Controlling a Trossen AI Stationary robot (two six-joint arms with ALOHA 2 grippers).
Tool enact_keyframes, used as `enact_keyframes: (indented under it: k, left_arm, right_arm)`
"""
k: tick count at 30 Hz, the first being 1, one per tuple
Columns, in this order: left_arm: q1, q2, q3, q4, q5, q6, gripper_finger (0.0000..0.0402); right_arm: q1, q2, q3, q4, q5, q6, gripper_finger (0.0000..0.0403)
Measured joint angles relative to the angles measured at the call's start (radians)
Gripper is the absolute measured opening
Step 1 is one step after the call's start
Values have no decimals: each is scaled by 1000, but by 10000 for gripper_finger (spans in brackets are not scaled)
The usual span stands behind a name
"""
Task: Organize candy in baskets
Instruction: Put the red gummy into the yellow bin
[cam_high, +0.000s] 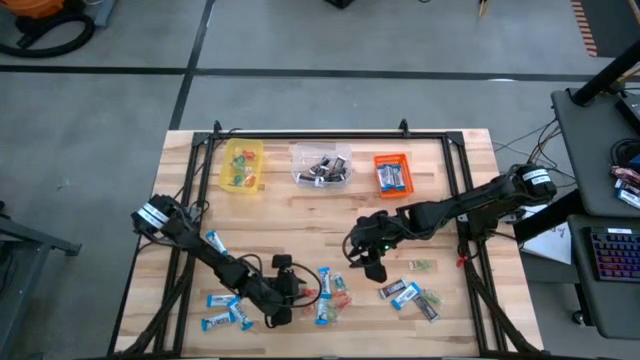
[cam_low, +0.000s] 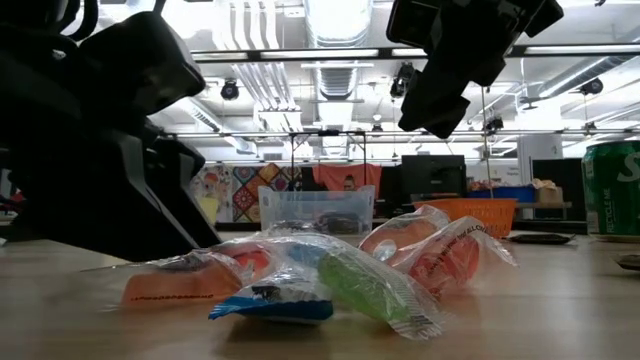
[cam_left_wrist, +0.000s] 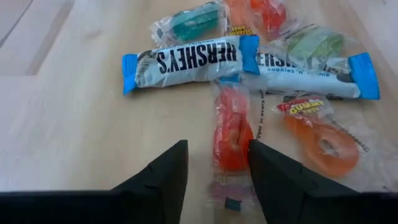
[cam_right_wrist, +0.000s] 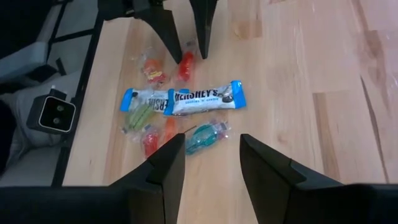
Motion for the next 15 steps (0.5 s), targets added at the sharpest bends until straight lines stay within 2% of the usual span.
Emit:
enact_keyframes:
  k: [3, 9, 15]
  left_arm:
    - [0, 1, 0, -5, 0, -1, 116]
    - [0, -5, -1, -15, -1, -1, 13]
    - [0, -63, -10, -99, -25, 17, 10]
  right_arm:
    - [1, 0, 0, 0, 0, 0, 141]
    - [2, 0, 0, 1, 25, -13, 139]
    - [9, 13, -3, 2, 73, -29, 143]
